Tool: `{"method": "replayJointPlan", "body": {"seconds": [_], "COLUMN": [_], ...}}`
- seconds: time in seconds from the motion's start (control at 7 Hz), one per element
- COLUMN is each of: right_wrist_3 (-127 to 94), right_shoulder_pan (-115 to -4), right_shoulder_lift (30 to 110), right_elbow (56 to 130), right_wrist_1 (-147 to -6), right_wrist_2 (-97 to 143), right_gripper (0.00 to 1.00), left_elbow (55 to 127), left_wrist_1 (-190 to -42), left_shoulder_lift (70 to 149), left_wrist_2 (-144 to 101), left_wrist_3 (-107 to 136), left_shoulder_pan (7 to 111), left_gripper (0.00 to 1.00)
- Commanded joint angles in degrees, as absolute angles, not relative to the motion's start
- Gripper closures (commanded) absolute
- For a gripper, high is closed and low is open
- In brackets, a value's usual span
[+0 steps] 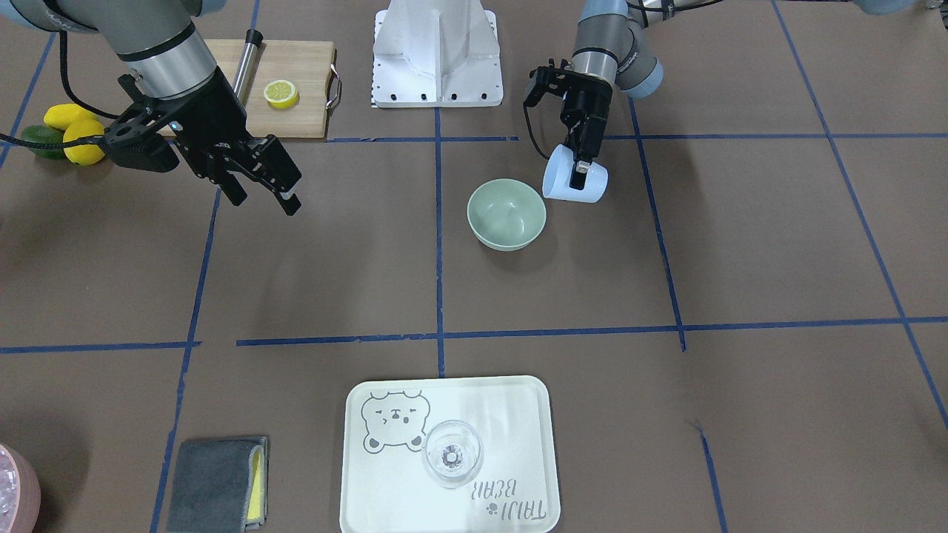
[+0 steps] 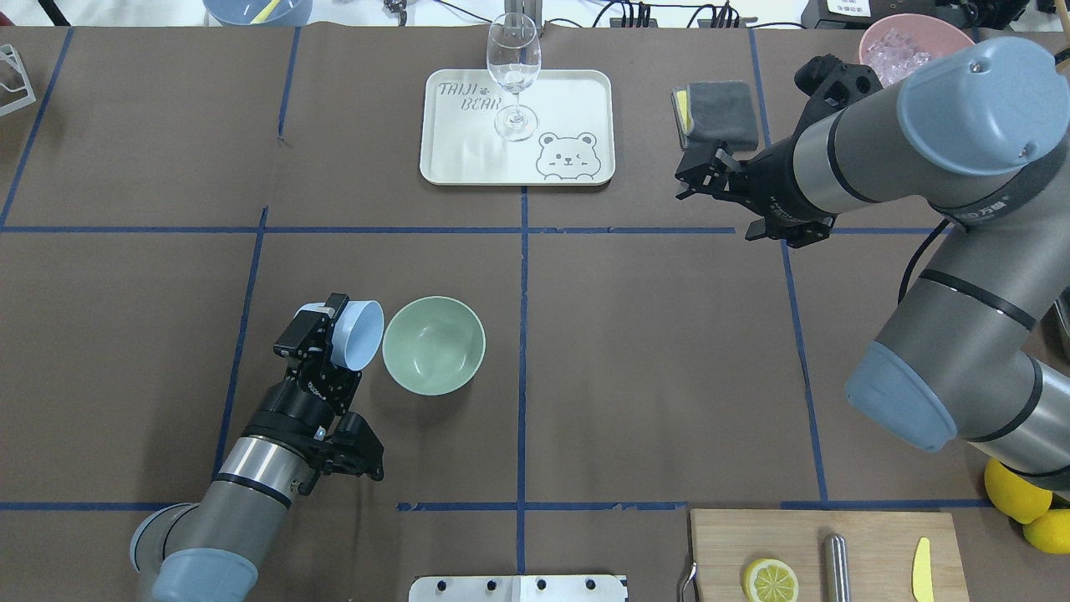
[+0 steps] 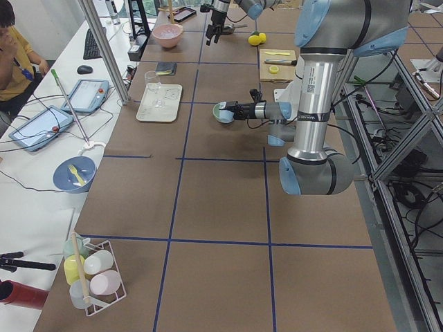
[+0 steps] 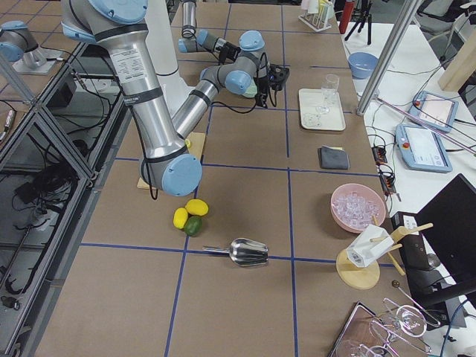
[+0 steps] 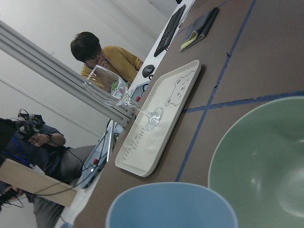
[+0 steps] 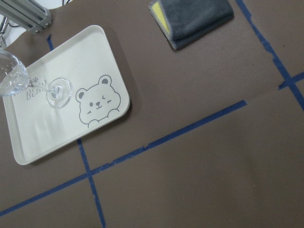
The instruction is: Pour ice into bowl
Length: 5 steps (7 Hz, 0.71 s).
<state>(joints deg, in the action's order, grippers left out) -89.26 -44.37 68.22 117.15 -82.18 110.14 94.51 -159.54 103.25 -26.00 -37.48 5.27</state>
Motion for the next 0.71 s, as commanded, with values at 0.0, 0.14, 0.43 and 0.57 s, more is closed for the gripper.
{"method": "replayJointPlan", "body": {"seconds": [0.0,0.14,0.43,0.57], "right_wrist_3": [-88.9,-89.3,-89.6,-89.6], "right_shoulder_pan": [-44.6,-44.6,-45.2,-45.1], "right_shoulder_lift": [68.2,68.5,68.6,68.6], "right_elbow": [117.1,117.2,117.1,117.0], "right_wrist_1": [-82.2,-82.2,-82.4,-82.4], "right_wrist_2": [110.1,110.1,110.1,110.2], "right_gripper": [0.0,0.0,0.0,0.0], "left_elbow": [93.4,93.3,93.9,93.7], "left_wrist_1": [-151.4,-148.7,-147.6,-147.6], "left_shoulder_lift": [106.4,106.6,107.3,108.3], "left_wrist_2": [-25.0,-22.5,-19.3,-19.2], "left_wrist_3": [-48.5,-51.9,-68.8,-69.5], "left_shoulder_pan": [4.7,4.7,4.7,4.6], "left_gripper": [1.0,1.0,1.0,1.0]}}
